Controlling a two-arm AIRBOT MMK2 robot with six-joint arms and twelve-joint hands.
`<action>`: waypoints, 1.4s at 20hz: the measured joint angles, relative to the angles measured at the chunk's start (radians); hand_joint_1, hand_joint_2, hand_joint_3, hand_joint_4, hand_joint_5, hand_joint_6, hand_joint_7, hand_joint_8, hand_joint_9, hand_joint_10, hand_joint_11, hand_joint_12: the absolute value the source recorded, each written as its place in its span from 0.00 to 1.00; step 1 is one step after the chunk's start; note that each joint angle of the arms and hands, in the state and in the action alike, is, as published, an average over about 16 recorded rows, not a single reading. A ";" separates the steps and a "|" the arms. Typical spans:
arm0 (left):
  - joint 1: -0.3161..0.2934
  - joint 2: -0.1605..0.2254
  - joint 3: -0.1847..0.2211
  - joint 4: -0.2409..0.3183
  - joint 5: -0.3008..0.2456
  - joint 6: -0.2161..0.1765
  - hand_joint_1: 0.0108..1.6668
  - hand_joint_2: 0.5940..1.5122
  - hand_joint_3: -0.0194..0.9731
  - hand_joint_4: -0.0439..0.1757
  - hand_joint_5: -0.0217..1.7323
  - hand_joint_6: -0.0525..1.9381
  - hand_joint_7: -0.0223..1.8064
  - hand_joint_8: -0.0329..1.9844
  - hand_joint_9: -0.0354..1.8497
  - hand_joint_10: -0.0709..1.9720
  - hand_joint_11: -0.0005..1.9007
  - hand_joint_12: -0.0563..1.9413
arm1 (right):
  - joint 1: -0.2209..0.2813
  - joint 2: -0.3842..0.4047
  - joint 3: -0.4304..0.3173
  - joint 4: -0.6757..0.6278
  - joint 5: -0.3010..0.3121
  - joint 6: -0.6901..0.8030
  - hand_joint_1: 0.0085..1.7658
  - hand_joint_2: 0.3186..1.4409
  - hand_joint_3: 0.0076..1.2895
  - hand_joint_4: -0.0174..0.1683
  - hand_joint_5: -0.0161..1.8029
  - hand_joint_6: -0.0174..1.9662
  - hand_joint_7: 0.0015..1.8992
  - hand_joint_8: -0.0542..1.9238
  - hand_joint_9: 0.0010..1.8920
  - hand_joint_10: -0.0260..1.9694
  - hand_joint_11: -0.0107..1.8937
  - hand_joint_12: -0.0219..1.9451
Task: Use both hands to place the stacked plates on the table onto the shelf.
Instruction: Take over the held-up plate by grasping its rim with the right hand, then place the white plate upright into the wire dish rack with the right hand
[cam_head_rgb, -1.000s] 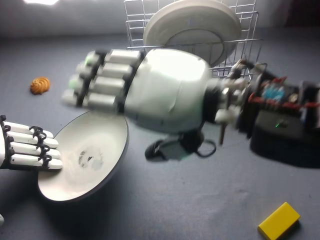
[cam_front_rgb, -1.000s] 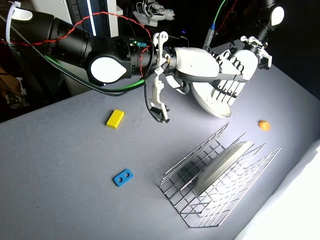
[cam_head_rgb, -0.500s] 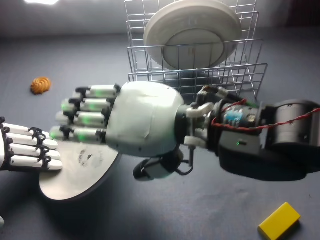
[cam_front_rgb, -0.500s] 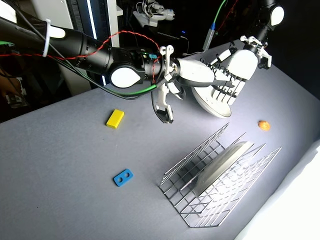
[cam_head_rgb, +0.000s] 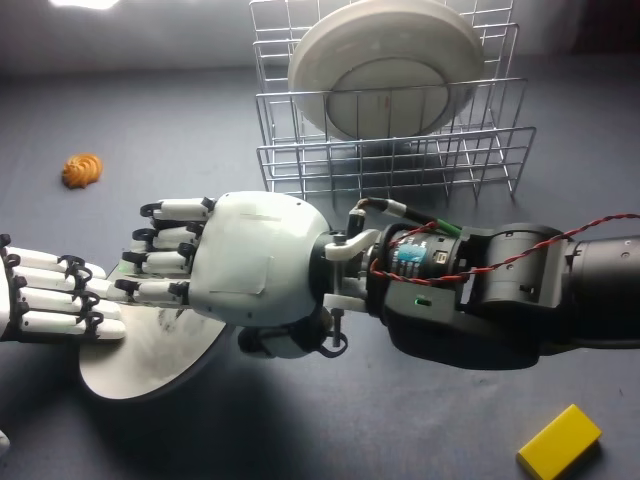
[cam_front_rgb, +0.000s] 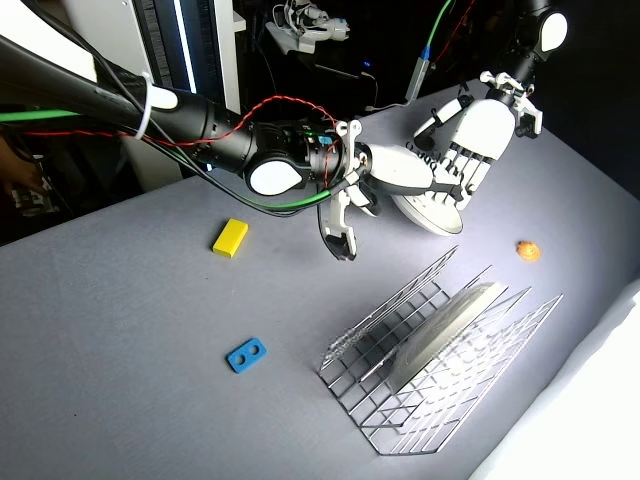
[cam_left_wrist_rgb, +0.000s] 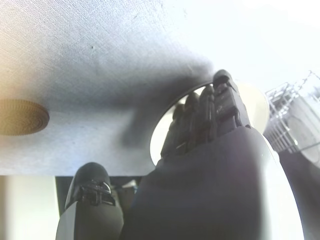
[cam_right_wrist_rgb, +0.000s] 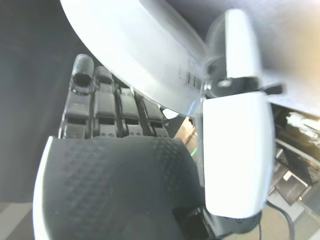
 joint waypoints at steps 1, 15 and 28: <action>0.000 0.000 0.000 -0.001 0.000 0.000 0.01 0.55 0.03 0.19 0.01 0.02 0.02 0.01 0.01 0.02 0.01 0.03 | -0.001 -0.008 0.009 0.000 0.005 -0.002 0.63 0.58 0.00 0.09 0.20 0.11 0.21 0.12 0.22 0.16 0.16 0.40; -0.085 0.023 -0.002 -0.038 0.021 -0.005 0.01 0.55 0.03 0.20 0.01 0.03 0.02 0.01 0.02 0.03 0.01 0.03 | 0.001 -0.026 0.034 -0.005 0.046 -0.012 0.71 0.58 0.00 0.06 0.46 0.37 0.51 0.47 0.56 0.48 0.48 0.58; -0.268 0.113 0.009 -0.051 0.101 -0.018 0.01 0.54 0.03 0.21 0.02 0.03 0.02 0.01 0.03 0.04 0.01 0.03 | 0.049 0.119 -0.118 -0.018 0.034 -0.002 0.71 0.59 0.00 0.09 0.49 0.45 0.53 0.54 0.55 0.42 0.44 0.63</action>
